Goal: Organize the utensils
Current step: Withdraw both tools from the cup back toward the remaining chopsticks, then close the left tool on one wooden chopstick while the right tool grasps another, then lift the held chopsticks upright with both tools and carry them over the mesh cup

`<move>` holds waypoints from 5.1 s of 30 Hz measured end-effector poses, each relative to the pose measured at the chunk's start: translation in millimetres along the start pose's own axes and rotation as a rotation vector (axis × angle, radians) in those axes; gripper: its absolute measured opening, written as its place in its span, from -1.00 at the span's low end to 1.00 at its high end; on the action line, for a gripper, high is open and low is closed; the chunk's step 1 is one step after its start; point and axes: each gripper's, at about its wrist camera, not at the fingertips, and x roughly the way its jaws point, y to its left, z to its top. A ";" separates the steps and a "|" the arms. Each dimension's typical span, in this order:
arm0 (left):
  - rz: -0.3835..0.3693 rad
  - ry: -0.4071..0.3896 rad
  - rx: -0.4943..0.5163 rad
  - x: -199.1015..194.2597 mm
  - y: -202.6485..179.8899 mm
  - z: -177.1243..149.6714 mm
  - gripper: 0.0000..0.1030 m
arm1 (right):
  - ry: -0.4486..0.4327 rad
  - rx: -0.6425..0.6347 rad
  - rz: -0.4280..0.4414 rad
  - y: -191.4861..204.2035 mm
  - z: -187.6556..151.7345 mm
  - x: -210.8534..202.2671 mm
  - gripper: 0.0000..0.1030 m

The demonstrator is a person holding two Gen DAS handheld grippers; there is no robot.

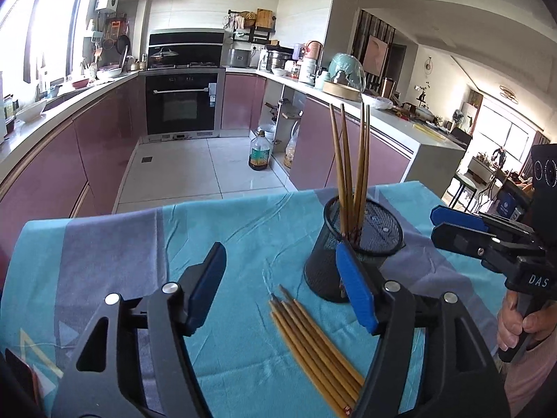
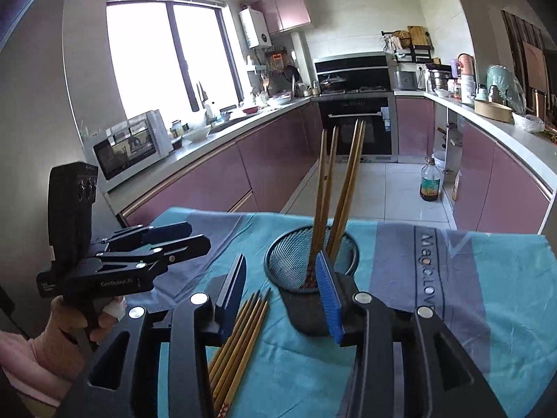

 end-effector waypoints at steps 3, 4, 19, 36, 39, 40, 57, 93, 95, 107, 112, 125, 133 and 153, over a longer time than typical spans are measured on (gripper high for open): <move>0.016 0.048 0.007 -1.0 5.2 -25.4 0.26 | 0.086 0.002 0.014 7.1 -23.2 18.7 -0.24; 0.017 0.068 0.004 -0.2 6.4 -33.6 0.26 | 0.116 0.011 0.022 8.0 -30.8 25.7 -0.24; 0.012 0.253 -0.012 27.8 -3.0 -100.1 0.26 | 0.259 0.067 0.020 17.8 -79.2 60.2 -0.24; 0.056 0.279 0.047 36.2 -16.7 -103.6 0.24 | 0.270 0.049 0.009 24.9 -85.5 66.1 -0.24; 0.067 0.279 0.053 35.7 -16.2 -104.1 0.14 | 0.271 0.045 0.007 26.9 -85.3 67.1 -0.24; 0.069 0.280 0.058 36.0 -16.5 -103.9 0.12 | 0.271 0.044 0.007 26.9 -85.7 66.9 -0.24; 0.077 0.276 0.062 33.9 -9.6 -104.2 -0.19 | 0.289 0.011 -0.031 35.8 -86.3 73.9 -0.28; 0.065 0.279 0.012 46.4 -2.5 -94.8 -0.72 | 0.299 0.001 -0.065 32.0 -72.6 98.1 -0.90; 0.063 0.277 0.005 45.7 -2.7 -94.4 -0.76 | 0.291 0.012 -0.058 29.0 -71.8 93.6 -0.90; 0.008 0.250 -0.017 28.2 -0.6 -88.3 -0.90 | 0.191 0.050 0.029 22.1 -58.5 54.3 -0.90; -0.054 0.222 -0.043 14.9 3.1 -78.7 -0.98 | 0.143 0.053 0.046 20.8 -49.3 37.1 -0.90; 0.068 0.299 0.088 47.2 -9.9 -96.2 -0.67 | 0.170 0.052 0.052 21.9 -54.1 44.2 -0.90; 0.072 0.288 0.074 48.6 -14.0 -93.4 -0.86 | 0.149 0.044 0.049 23.0 -50.6 39.1 -0.90; -0.229 0.026 0.008 -54.6 -9.3 -21.4 -0.87 | -0.024 0.040 0.053 13.2 -16.9 -10.9 -0.90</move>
